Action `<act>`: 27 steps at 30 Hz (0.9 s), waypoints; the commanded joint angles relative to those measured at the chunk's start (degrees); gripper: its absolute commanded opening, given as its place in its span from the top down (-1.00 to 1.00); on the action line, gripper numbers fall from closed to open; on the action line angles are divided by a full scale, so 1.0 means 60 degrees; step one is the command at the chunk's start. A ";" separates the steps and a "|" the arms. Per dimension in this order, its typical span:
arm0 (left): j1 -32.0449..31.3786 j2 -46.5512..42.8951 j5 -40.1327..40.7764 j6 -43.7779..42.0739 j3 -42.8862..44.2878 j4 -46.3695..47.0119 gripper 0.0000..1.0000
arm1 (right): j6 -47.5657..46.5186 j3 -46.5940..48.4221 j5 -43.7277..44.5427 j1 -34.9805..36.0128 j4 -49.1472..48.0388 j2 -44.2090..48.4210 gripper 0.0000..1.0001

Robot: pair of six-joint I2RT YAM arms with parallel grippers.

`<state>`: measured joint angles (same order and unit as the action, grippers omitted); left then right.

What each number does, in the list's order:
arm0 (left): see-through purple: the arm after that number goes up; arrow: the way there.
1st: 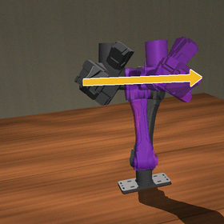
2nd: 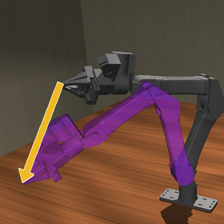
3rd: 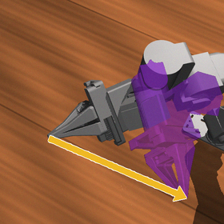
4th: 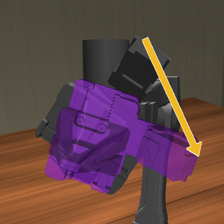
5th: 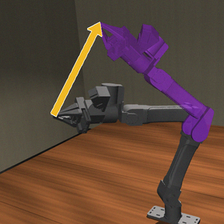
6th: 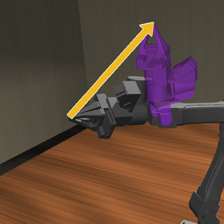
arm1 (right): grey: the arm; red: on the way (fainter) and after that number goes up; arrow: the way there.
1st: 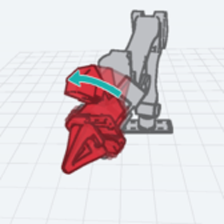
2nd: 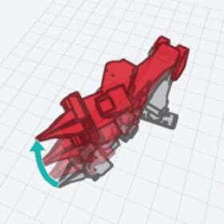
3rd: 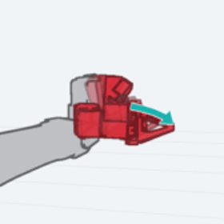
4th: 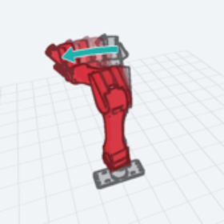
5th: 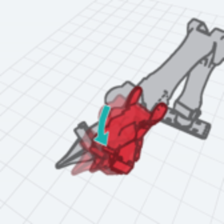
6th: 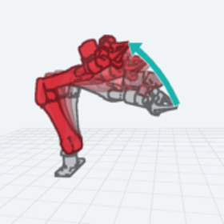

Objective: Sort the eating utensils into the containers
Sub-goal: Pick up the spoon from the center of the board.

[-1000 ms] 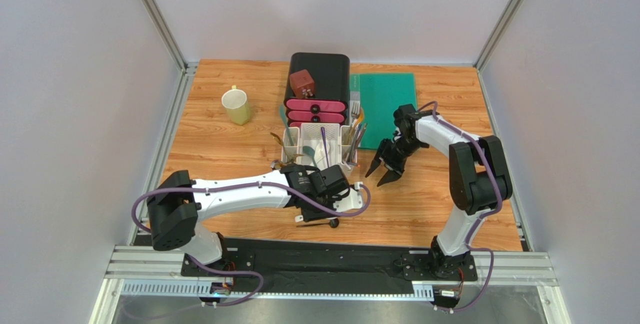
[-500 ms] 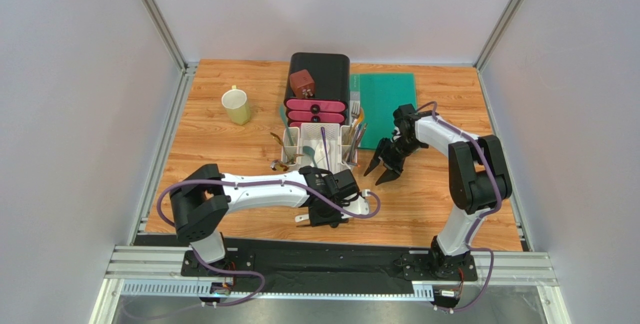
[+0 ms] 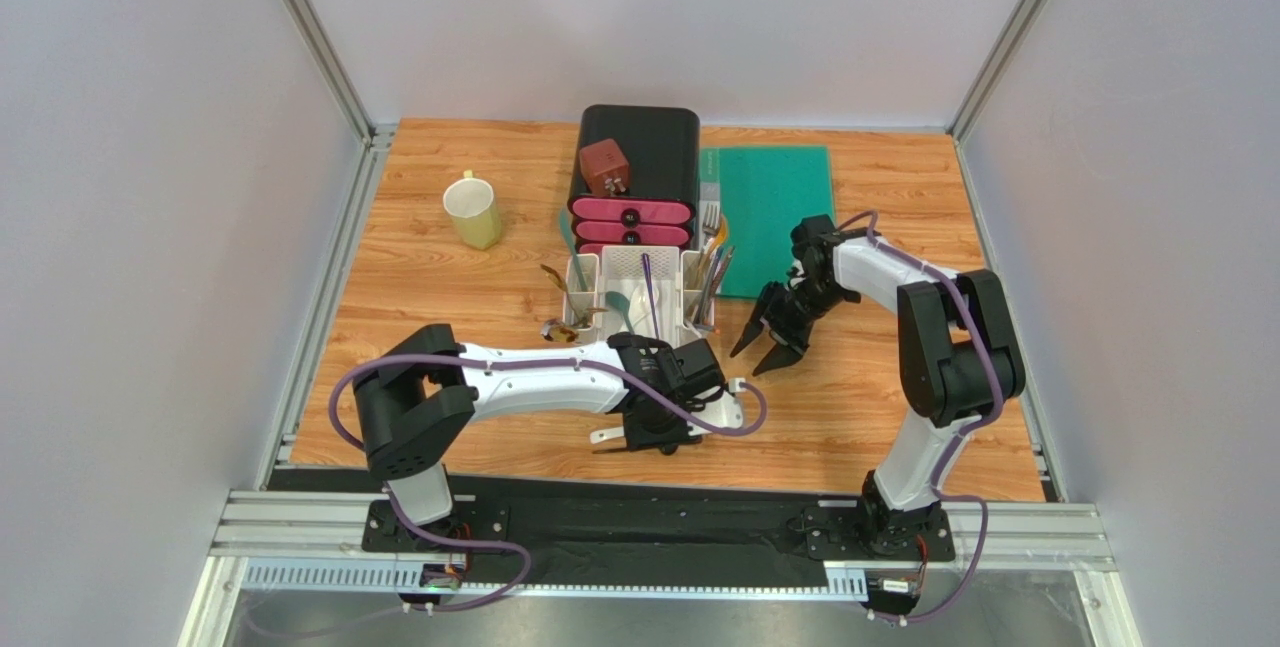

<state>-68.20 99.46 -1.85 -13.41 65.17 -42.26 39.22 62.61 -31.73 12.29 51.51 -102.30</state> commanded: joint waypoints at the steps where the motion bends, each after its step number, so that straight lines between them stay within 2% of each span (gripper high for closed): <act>1: 0.0146 0.0005 0.0089 -0.0153 -0.0022 0.0203 0.12 | 0.0040 -0.0078 -0.0337 -0.0057 -0.0220 0.0146 0.01; 4: 0.0454 0.0093 -0.0174 -0.0050 0.0008 0.0115 0.04 | 0.0055 -0.0020 -0.0425 -0.0057 -0.0235 0.0117 0.01; 16: 0.0908 0.1016 -0.0995 -0.0050 0.0623 -0.0383 0.05 | 0.0040 0.0024 -0.0674 -0.0203 -0.0220 0.0117 0.01; 24: 0.0909 0.0724 -0.0572 0.0067 0.0302 -0.0310 0.03 | -0.0048 0.0024 -0.0733 -0.0306 -0.0220 0.0044 0.02; 27: 0.0908 0.0489 -0.0163 0.0286 0.0082 -0.0237 -0.04 | -0.0062 0.0039 -0.0747 -0.0335 -0.0220 0.0058 0.02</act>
<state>-64.18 103.15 -5.08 -12.95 68.49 -40.51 39.18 62.54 -34.59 10.72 51.24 -102.30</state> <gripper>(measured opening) 0.503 0.493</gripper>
